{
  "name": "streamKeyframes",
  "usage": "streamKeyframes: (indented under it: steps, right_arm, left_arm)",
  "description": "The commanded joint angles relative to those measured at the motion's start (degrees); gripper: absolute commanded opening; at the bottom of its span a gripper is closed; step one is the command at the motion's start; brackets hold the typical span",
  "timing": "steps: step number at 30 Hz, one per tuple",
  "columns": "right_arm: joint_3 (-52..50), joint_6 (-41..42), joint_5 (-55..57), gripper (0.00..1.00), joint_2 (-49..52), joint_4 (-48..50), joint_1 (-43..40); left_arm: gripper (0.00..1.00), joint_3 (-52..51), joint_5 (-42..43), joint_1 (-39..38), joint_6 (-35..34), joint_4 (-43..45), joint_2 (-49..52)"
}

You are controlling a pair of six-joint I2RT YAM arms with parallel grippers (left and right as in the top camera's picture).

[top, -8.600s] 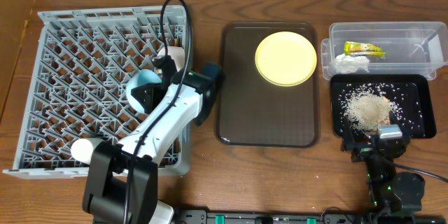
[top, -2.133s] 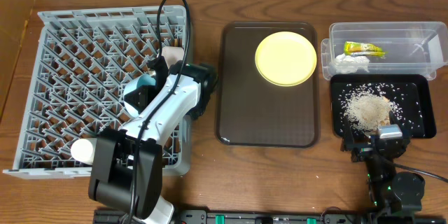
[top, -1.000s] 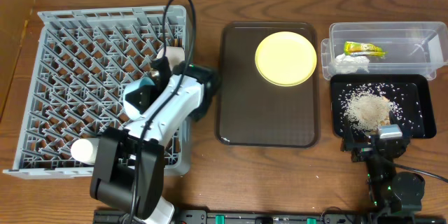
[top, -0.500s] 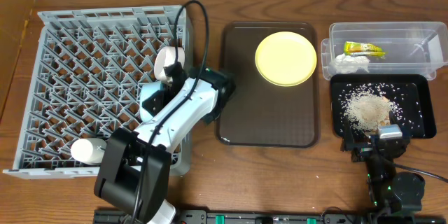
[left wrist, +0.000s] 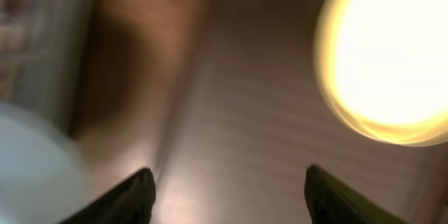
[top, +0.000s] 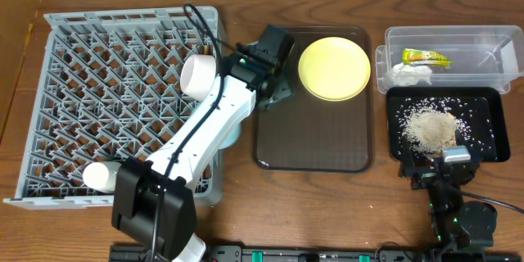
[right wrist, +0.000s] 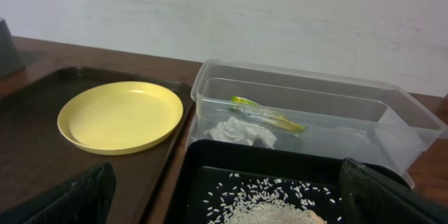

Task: Sort waste into correct bins and load items into the dishwasher
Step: 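Carry the light-blue bowl right and set it on the brown tray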

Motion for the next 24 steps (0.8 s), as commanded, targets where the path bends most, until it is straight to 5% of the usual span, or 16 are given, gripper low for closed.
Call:
streamKeyframes:
  steps: [1,11,24]
  right_arm:
    - [-0.24,-0.57,0.35,0.99,-0.31,0.0,-0.46]
    - [-0.24,-0.57,0.35,0.99,-0.31,0.0,-0.46]
    - [-0.24,-0.57,0.35,0.99,-0.31,0.0,-0.46]
  left_arm:
    - [0.69,-0.15,11.08,0.31,3.02,5.05,1.27]
    - [0.67,-0.17,10.64,1.44,12.79,6.51,4.24]
    - [0.66,-0.94,6.34,4.7,10.29,-7.41,1.84]
